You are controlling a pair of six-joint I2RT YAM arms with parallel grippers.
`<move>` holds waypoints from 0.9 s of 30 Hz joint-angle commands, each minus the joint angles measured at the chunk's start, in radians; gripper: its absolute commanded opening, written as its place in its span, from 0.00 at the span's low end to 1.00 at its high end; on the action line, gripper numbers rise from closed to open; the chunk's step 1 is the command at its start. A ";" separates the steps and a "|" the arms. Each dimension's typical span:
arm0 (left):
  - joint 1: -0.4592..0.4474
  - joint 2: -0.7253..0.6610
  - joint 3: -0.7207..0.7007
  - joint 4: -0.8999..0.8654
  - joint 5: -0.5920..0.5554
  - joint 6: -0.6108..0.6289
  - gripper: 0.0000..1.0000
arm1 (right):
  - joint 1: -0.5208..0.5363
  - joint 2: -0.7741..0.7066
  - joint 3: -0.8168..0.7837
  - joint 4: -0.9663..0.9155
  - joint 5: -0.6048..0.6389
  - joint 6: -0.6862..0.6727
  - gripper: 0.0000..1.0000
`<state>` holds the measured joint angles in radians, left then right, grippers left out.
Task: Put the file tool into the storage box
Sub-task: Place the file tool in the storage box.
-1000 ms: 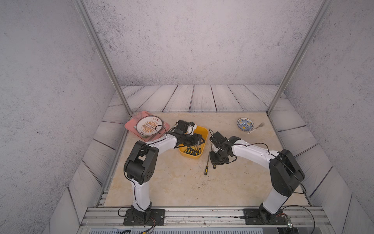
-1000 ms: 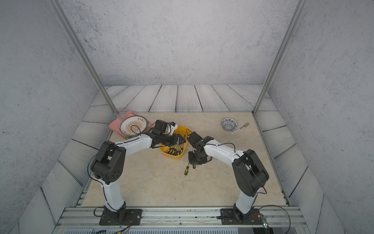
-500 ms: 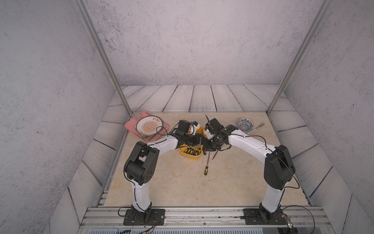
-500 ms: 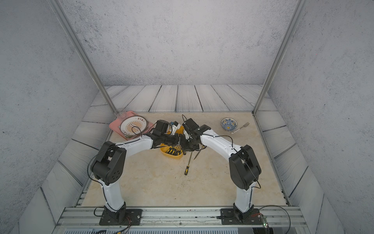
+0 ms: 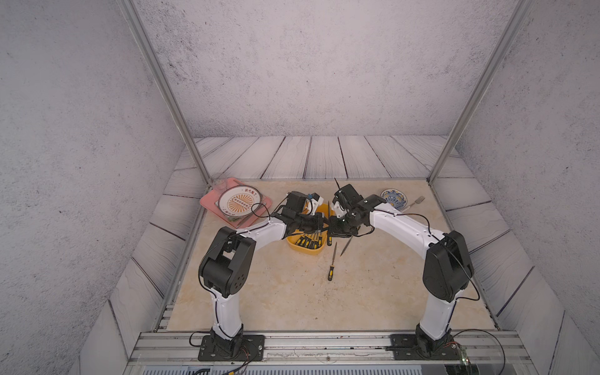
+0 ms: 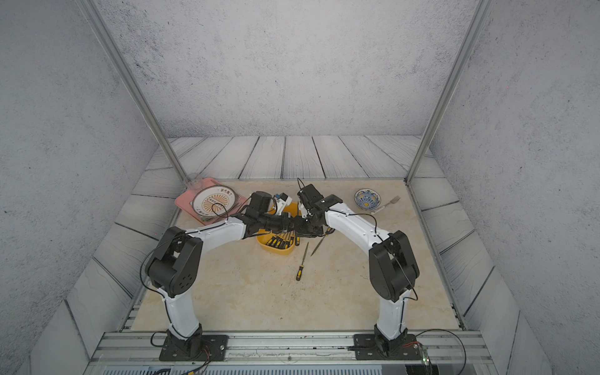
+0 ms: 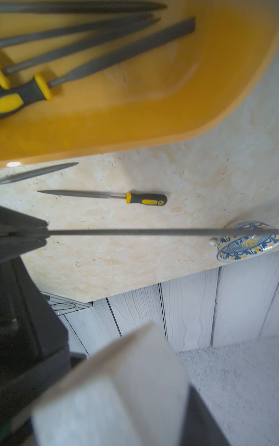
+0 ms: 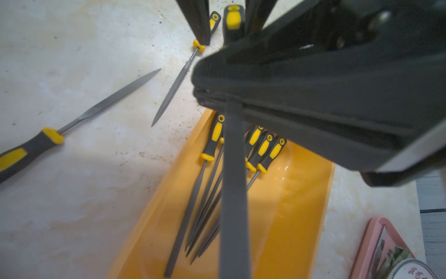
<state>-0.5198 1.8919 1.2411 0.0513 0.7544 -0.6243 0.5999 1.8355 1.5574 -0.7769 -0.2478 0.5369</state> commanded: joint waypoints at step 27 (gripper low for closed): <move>0.012 0.048 0.161 -0.488 -0.705 0.328 0.43 | -0.008 -0.221 -0.412 0.172 -0.032 0.093 0.35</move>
<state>-0.5014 1.9663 1.3811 -0.4057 0.0856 -0.3099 0.5846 1.6360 1.1713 -0.6174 -0.2470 0.6083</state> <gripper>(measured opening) 0.411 0.346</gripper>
